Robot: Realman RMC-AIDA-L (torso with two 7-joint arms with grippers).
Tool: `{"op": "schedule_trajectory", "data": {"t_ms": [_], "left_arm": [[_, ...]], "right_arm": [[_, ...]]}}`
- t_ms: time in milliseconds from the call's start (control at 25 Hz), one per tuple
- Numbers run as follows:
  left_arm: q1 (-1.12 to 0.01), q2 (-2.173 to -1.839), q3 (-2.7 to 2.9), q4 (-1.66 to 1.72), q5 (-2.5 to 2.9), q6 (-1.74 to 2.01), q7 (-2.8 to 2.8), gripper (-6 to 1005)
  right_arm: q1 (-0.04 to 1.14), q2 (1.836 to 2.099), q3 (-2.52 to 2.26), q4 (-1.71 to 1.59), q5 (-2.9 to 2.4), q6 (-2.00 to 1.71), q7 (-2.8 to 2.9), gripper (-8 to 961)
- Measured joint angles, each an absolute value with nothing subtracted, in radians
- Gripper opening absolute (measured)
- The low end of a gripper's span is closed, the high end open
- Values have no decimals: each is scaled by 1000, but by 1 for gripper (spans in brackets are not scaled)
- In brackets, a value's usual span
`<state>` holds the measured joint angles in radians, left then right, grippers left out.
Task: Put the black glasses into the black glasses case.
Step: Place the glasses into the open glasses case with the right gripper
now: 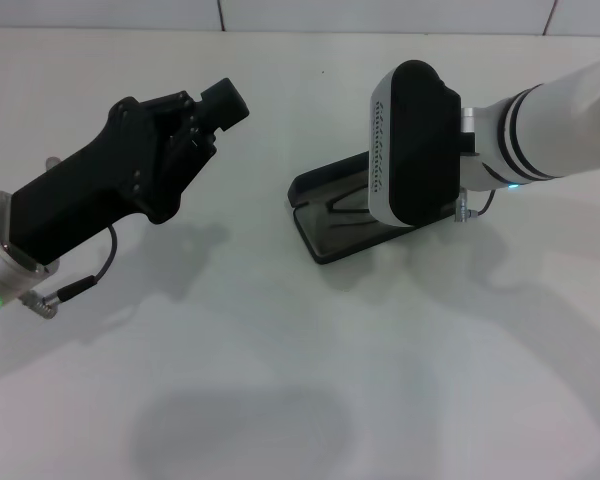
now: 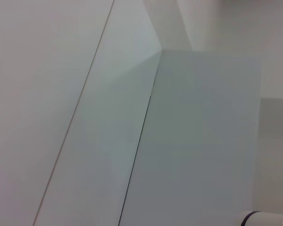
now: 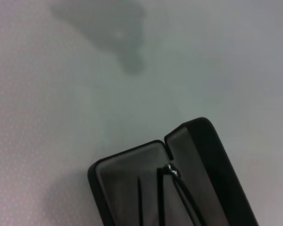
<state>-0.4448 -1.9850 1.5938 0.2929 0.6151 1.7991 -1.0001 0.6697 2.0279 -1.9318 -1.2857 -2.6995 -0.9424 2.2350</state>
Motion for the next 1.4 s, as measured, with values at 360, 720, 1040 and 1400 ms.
{"op": "schedule_trajectory", "data": {"t_ms": [360,720,1040,1400], "left_arm": [[-445,-1985,1594,293,615,1799,-992,37],[-445,-1985,1594,293,615,1799,-990,37],[-453,-1985,1594,293,620,1798,-989,37],[-472,-1986,1596,293,623,1799,-989,38]], "right_arm": [[667,2028,-1933,-1296,-2703,-943,2235,130],[657,2028,-1932,-1323,-2703,-965,2242,189],[583,2028,-1931,-1420,-2705,-1005,2248,189],[546,2028,-1916,-1448,-2705,-1020,2285,190]]}}
